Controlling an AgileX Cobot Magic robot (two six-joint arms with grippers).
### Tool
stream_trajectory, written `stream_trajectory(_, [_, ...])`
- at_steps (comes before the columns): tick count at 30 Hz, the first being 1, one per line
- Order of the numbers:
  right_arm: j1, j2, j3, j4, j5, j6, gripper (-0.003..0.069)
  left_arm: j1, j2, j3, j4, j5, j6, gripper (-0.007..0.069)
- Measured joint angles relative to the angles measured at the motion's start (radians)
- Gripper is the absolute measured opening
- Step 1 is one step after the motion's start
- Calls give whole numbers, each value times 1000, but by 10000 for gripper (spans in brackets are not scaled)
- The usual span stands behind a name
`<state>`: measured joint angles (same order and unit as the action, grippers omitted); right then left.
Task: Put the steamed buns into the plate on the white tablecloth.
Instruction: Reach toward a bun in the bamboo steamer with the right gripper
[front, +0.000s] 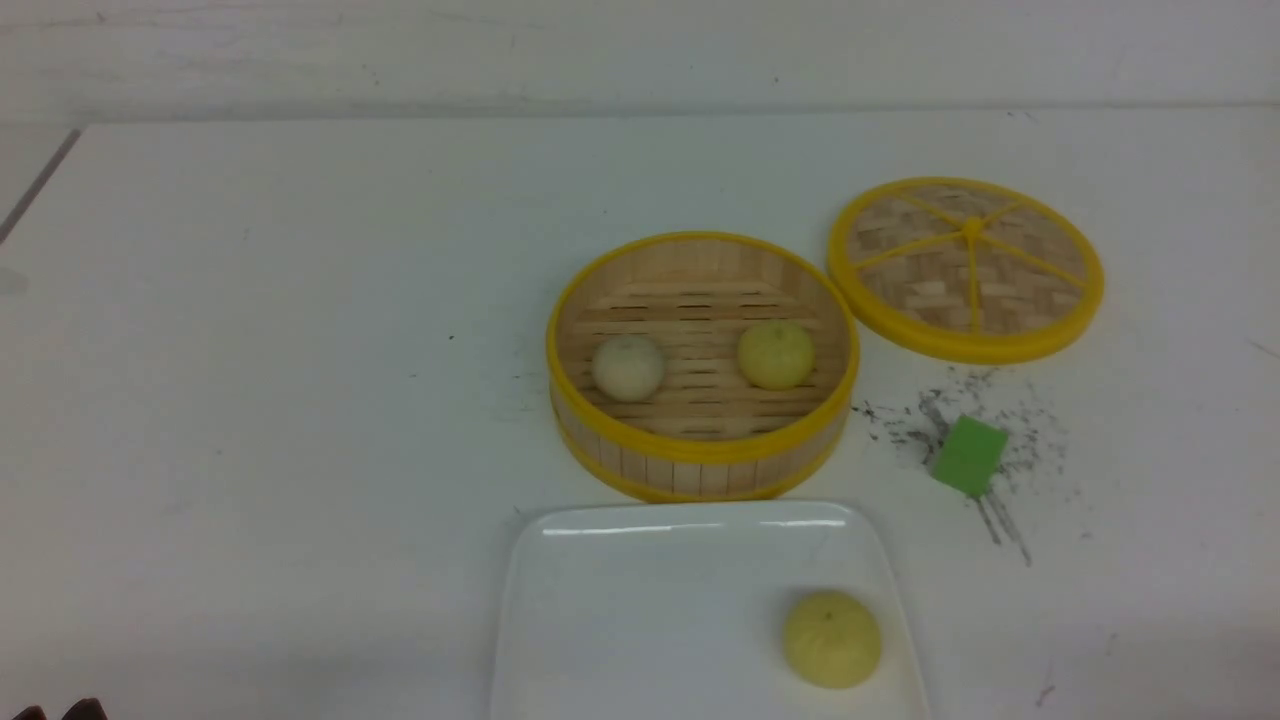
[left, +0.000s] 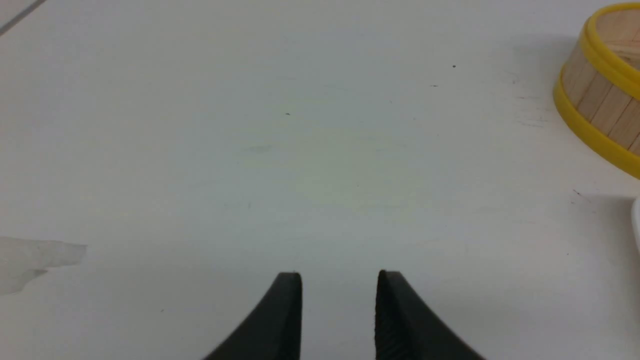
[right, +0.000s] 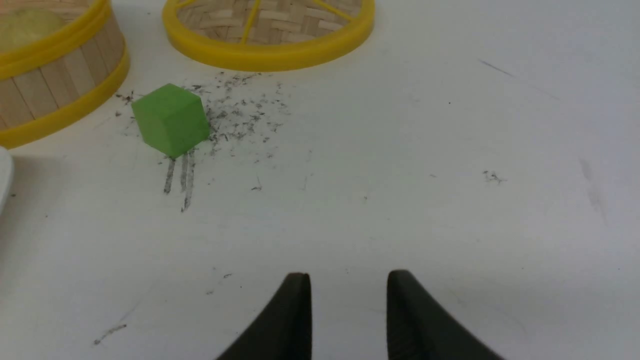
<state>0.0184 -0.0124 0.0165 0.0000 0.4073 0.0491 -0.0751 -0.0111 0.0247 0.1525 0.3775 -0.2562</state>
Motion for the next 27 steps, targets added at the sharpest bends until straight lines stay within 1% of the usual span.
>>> stream_trajectory(7, [0,0,0,0,0,0,240,0,0,0,0,0,0,241])
stream_trajectory(10, [0,0,0,38,-2,13,240,0,0,0,0,0,0,241])
stream_trajectory(12, [4,0,1,188,-3,89,240,0,0,0,2,0,-1,241])
stream_trajectory(13, [4,0,1,216,-3,104,240,0,0,0,2,0,-3,241])
stream_trajectory(14, [12,0,3,315,-1,157,240,0,0,0,-9,-4,-29,241])
stream_trajectory(16, [19,0,7,437,-1,220,240,0,0,1,-80,-16,-113,241])
stream_trajectory(17, [19,0,7,448,-1,220,240,0,0,1,-103,-18,-125,241])
stream_trajectory(18, [19,0,8,532,1,246,240,0,0,3,-220,-30,-250,241])
stream_trajectory(19, [19,0,8,555,1,249,240,0,0,3,-305,-31,-315,241])
stream_trajectory(22, [19,0,8,604,1,256,240,0,0,3,-533,-37,-543,241])
stream_trajectory(23, [19,0,8,606,1,256,240,0,0,3,-545,-37,-568,241])
stream_trajectory(24, [19,0,8,610,1,256,240,0,0,3,-588,-38,-603,241])
stream_trajectory(25, [19,0,8,613,1,256,240,0,0,3,-647,-39,-671,241])
stream_trajectory(27, [19,0,8,615,1,256,240,0,0,3,-678,-46,-715,241])
